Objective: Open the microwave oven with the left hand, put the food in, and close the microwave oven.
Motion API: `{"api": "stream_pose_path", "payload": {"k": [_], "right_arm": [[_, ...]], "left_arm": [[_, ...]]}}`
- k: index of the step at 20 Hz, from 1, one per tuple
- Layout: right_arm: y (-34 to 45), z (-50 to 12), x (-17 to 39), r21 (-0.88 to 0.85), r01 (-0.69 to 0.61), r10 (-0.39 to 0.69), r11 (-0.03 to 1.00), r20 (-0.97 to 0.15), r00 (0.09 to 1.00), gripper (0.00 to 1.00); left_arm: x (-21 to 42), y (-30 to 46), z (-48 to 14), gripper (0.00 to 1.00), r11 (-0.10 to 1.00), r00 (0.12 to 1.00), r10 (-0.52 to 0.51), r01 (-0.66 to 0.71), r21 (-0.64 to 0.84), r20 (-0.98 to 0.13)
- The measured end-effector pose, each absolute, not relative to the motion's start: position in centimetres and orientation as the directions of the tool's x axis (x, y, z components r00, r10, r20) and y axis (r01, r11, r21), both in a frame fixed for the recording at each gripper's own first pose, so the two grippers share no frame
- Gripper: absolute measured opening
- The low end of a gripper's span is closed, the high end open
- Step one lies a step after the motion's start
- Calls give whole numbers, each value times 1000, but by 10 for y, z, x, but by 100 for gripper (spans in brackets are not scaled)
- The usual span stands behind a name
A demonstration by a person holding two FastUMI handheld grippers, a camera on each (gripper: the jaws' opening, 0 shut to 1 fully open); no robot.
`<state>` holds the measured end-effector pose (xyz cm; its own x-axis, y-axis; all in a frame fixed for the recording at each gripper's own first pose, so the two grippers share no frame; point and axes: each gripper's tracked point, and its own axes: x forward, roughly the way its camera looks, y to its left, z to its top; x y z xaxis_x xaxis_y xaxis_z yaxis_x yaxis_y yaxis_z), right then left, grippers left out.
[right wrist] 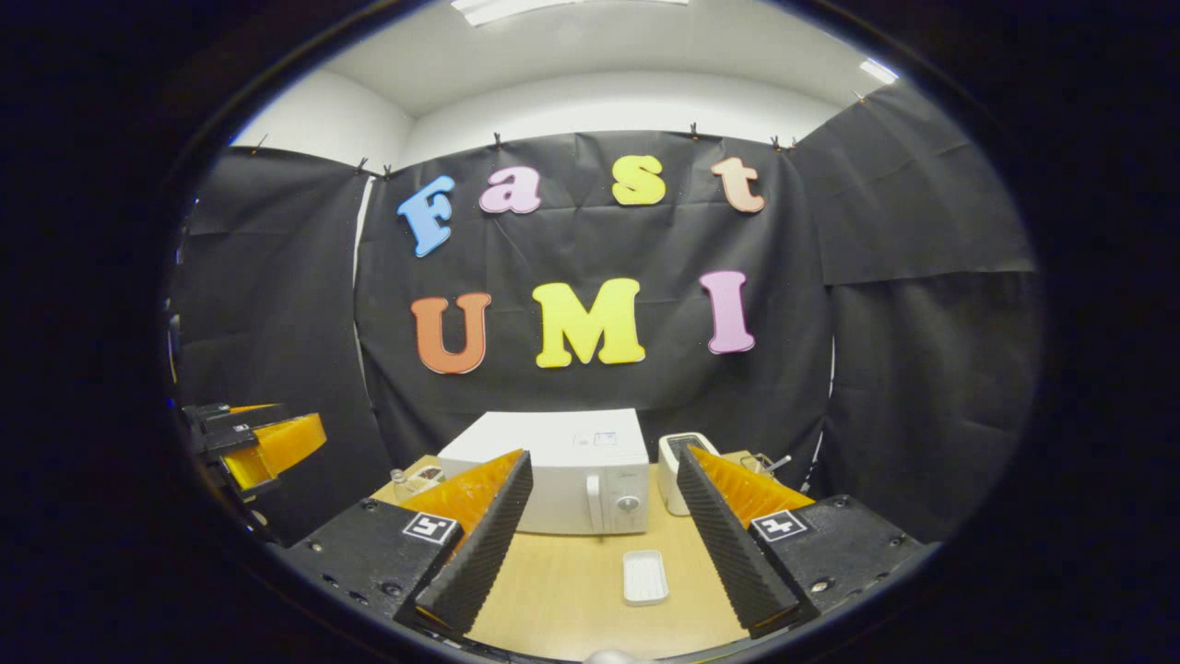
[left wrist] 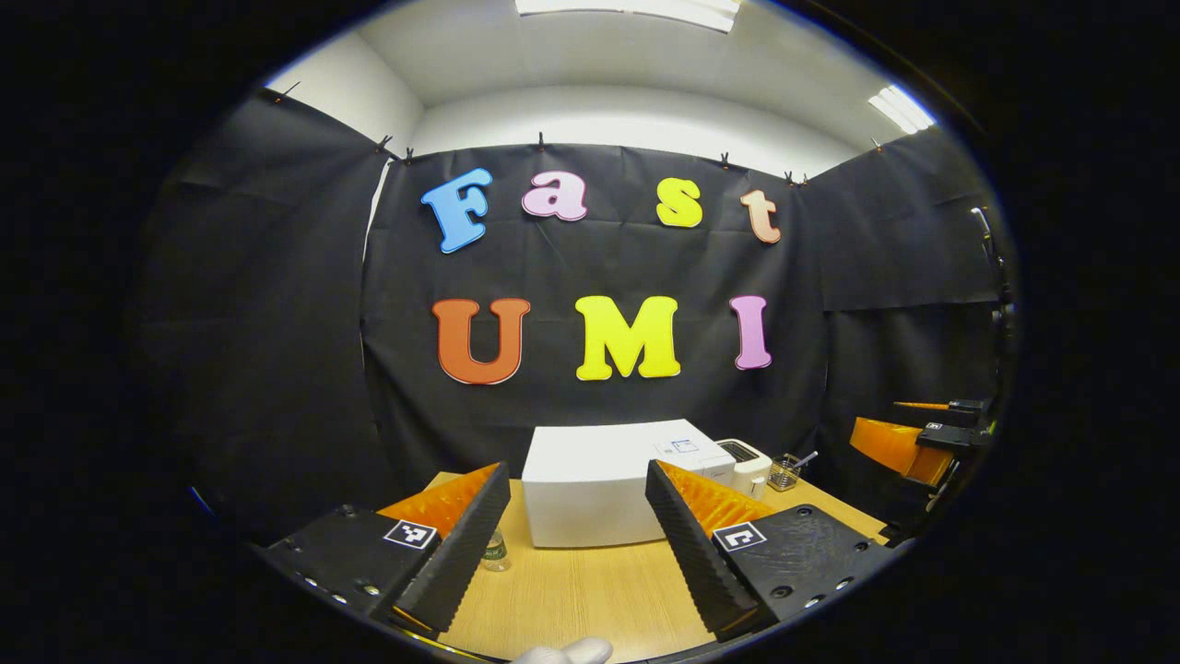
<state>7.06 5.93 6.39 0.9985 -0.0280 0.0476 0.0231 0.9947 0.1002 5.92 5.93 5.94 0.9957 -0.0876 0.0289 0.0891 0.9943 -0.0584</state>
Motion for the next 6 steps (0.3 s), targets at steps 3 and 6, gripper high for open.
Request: {"api": "stream_pose_path", "payload": {"k": [3,6], "right_arm": [[57,64,77,102,24,-29,994,46,999,90],[56,65,82,100,24,-28,995,38,999,90]], "left_arm": [[66,56,59,93,994,995,-93,94,-54,25],[72,53,56,93,993,995,-95,96,-63,17]]}}
